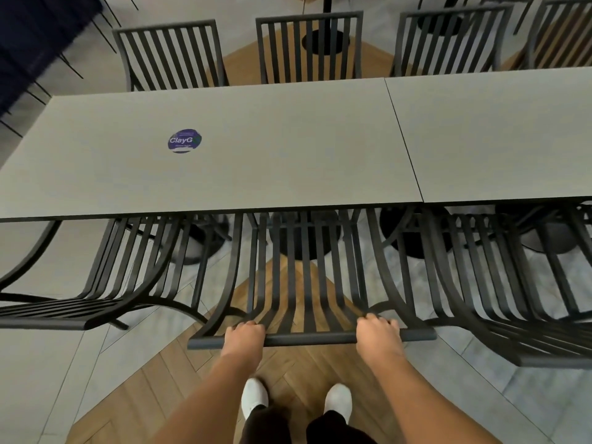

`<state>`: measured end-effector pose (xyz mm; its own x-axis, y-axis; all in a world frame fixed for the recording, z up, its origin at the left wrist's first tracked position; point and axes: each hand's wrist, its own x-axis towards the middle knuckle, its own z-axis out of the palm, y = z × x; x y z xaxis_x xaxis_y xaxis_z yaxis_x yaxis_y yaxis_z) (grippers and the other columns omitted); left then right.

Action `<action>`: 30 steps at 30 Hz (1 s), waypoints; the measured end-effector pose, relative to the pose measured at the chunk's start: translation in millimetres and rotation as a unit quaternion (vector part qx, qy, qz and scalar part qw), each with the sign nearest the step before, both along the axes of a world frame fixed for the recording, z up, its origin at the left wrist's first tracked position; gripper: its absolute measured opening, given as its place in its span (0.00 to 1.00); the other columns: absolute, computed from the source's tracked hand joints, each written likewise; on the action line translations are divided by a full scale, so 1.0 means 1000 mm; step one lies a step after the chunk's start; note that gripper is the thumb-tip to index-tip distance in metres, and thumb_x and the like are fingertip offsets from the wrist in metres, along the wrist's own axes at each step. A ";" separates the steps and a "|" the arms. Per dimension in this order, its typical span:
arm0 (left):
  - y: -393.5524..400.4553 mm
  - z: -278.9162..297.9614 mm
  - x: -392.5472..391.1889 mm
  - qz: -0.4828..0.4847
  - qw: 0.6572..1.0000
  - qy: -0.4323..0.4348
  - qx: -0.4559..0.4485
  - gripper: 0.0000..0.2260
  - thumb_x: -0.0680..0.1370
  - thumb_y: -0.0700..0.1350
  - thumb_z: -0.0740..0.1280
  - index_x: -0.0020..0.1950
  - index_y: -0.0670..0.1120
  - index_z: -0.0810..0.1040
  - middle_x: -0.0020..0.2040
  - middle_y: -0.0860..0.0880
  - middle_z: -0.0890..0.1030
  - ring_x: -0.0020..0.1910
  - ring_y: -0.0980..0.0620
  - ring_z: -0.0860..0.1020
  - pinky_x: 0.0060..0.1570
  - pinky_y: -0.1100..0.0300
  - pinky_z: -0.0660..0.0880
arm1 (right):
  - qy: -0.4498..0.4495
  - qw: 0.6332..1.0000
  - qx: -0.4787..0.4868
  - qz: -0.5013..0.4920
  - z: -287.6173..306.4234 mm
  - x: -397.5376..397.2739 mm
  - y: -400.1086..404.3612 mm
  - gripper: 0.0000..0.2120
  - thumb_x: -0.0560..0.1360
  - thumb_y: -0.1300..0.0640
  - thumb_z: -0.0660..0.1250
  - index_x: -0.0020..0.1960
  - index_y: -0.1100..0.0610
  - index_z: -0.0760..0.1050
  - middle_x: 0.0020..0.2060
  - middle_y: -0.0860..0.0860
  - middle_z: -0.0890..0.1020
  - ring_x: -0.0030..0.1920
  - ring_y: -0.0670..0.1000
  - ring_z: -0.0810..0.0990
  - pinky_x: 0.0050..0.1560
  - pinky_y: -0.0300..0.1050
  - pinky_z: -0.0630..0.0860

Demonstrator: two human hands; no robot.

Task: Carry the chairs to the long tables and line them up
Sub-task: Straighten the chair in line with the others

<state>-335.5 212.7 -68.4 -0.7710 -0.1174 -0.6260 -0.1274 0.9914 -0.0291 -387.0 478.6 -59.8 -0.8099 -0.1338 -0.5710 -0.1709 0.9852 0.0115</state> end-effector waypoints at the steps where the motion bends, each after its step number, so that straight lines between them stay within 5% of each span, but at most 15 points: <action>1: -0.001 0.000 -0.004 0.001 1.000 0.002 -0.003 0.14 0.82 0.40 0.65 0.66 0.51 0.76 0.63 0.49 0.77 0.66 0.47 0.74 0.70 0.49 0.66 | -0.001 1.000 0.001 -0.003 0.001 -0.004 -0.001 0.13 0.81 0.56 0.65 0.65 0.51 0.77 0.62 0.51 0.79 0.66 0.54 0.75 0.70 0.55 0.67; 30: -0.023 0.001 -0.050 -0.024 1.000 0.000 0.001 0.14 0.81 0.39 0.65 0.65 0.49 0.77 0.62 0.48 0.77 0.65 0.46 0.73 0.71 0.48 0.65 | 0.004 0.999 0.033 -0.032 0.000 -0.045 -0.031 0.14 0.80 0.56 0.66 0.66 0.51 0.76 0.63 0.51 0.78 0.66 0.56 0.73 0.69 0.55 0.66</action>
